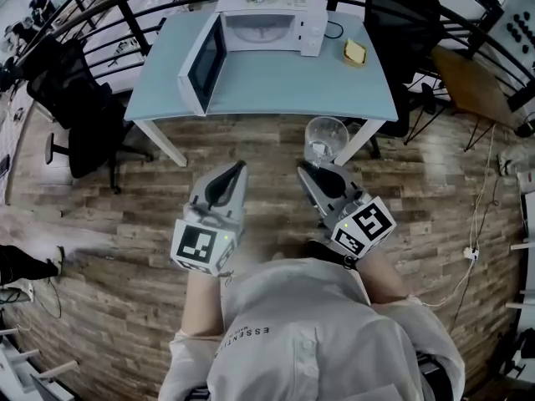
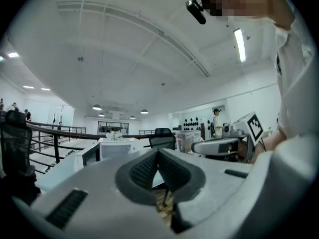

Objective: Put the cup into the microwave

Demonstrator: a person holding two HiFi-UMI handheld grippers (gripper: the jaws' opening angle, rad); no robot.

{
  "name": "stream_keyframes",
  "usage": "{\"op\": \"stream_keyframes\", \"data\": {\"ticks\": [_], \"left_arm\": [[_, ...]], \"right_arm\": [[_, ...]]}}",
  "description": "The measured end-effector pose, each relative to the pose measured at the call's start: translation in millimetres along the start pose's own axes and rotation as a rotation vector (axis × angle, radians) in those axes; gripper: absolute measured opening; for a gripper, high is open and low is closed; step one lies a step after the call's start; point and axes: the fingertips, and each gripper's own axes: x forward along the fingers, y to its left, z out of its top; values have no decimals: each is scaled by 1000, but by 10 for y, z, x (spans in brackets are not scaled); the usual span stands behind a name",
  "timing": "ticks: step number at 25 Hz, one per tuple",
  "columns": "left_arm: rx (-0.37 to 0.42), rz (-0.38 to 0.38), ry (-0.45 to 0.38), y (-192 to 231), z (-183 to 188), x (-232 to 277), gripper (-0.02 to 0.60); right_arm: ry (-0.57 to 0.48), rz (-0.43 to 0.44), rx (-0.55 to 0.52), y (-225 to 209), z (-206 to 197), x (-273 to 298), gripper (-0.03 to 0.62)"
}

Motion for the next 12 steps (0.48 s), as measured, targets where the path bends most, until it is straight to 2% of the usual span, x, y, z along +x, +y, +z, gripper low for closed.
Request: {"op": "stream_keyframes", "data": {"ticks": [12], "left_arm": [[-20,75,32,455,-137,395,2]], "right_arm": [[26,57,9,-533,-65,461,32]]}}
